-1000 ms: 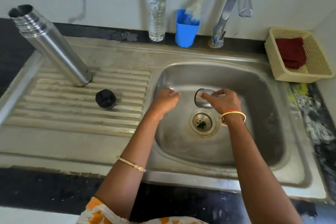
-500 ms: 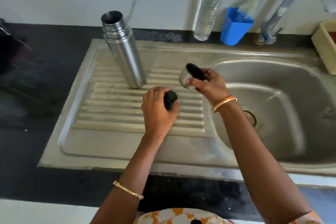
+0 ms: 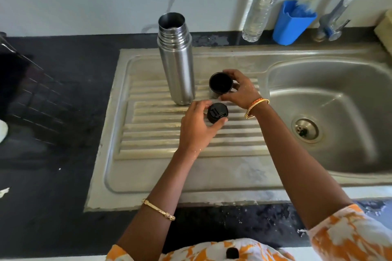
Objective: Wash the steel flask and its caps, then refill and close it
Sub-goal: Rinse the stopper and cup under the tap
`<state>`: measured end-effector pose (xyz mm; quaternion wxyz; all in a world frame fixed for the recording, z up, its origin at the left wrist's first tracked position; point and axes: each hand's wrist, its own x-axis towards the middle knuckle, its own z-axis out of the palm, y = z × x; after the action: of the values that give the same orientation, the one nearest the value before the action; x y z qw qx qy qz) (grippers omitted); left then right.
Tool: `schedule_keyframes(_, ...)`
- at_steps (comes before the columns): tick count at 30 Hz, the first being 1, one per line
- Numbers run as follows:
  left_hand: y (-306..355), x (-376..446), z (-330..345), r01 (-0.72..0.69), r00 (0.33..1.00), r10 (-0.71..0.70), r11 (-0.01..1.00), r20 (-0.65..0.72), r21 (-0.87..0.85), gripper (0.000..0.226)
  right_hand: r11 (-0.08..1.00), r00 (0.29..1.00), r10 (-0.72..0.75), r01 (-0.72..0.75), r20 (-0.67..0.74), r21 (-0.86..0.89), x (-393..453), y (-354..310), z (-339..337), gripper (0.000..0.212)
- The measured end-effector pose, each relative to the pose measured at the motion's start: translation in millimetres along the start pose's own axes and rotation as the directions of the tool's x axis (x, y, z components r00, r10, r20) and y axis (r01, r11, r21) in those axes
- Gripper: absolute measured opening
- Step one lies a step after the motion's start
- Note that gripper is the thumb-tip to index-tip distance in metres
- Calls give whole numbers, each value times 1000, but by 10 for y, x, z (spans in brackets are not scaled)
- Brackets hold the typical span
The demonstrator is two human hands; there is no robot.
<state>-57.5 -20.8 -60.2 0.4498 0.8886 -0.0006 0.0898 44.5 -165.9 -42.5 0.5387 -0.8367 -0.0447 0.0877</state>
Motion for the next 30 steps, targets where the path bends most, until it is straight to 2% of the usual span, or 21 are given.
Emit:
schedule_keyframes(3,-32,-34,38,29,1000,-29,998,-4,-56,53,999,999,34,-34,18,26,18,-12,21,73)
schedule_keyframes(6,-10,-65,89,54,997,-59,995,-45,-88,55,999,1000,26,-26,13,-19,18,12,41,73)
schedule_keyframes(14,25,-86,179,113,985,-124,989,-121,-91,59,999,999,38,-38,32,-25,9,71,30,73)
schedule_keyframes(20,70,-122,185,119,982,-128,990,-135,-77,69,998,999,46,-46,25,-36,-49,128,-1,63)
schedule_keyframes(23,187,-140,154,70,976,-78,997,-202,-45,62,999,997,36,-39,-66,-38,-170,103,-69,46)
schedule_keyframes(26,308,-158,144,-10,971,13,1000,-240,14,41,994,985,-9,-9,-173,-106,-372,41,-175,29)
schedule_keyframes(30,473,-182,203,-119,960,122,993,-250,29,30,979,973,-34,-13,-228,-202,-681,10,-347,18)
